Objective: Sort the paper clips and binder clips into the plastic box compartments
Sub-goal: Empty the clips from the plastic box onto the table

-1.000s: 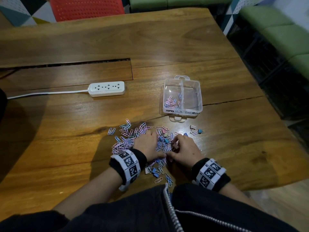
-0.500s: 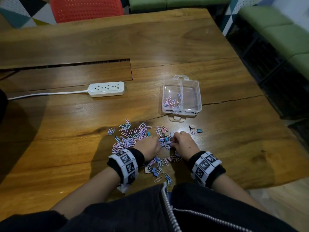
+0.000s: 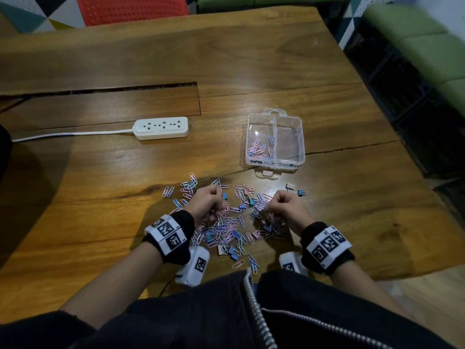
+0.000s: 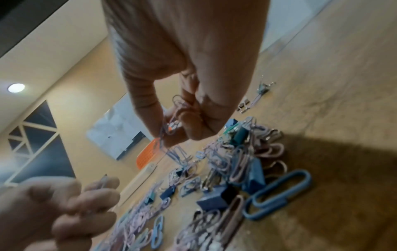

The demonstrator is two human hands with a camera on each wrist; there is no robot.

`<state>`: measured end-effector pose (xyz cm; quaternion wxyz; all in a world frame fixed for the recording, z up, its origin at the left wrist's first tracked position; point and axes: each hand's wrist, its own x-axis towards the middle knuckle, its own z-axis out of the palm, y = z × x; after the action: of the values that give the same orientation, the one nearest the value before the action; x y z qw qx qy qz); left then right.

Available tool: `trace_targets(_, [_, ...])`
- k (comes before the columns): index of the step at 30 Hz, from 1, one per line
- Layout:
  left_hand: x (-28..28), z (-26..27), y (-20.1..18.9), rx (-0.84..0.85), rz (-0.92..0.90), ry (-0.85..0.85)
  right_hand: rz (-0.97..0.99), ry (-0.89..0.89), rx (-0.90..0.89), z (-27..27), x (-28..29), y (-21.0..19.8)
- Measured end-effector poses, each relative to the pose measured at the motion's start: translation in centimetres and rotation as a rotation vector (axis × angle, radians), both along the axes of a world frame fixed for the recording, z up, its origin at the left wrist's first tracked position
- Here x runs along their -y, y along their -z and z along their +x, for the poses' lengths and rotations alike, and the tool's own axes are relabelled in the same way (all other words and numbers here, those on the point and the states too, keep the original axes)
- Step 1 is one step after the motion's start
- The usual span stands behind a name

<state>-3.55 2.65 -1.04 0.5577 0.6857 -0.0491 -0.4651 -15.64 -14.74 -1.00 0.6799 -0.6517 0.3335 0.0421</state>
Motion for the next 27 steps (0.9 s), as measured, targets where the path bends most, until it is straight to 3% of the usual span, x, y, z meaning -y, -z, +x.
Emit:
trace_targets(3, [-0.8,-0.1,-0.3,0.118,0.079,0.207,0.114,0.003,0.033,-0.1,0.1,-0.2])
trace_targets(10, [-1.2,-1.8,-0.3,0.764,0.476,0.851,0.418,0.011,0.036,-0.9,-1.0,-0.4])
trace_targets(13, [-0.4,-2.3,0.2,0.925,0.517,0.942,0.485,0.03,0.025,-1.1,-1.3,-0.5])
trace_targets(17, [0.4,-2.7,0.4,1.067,0.54,0.924,0.514,0.039,-0.053,-1.4,-1.9,-0.5])
trace_targets(20, [0.7,-2.6,0.3,1.139,0.547,0.936,0.397,-0.046,-0.098,-1.4,-2.7,-0.4])
trace_targets(23, [0.9,-2.6,0.4,1.138,0.597,0.973,0.099,-0.276,-0.137,-1.6,-3.5,-0.2])
trace_targets(27, [0.8,-2.0,0.3,0.951,0.54,0.878,-0.342,-0.564,-0.209,-2.3,-4.4,0.4])
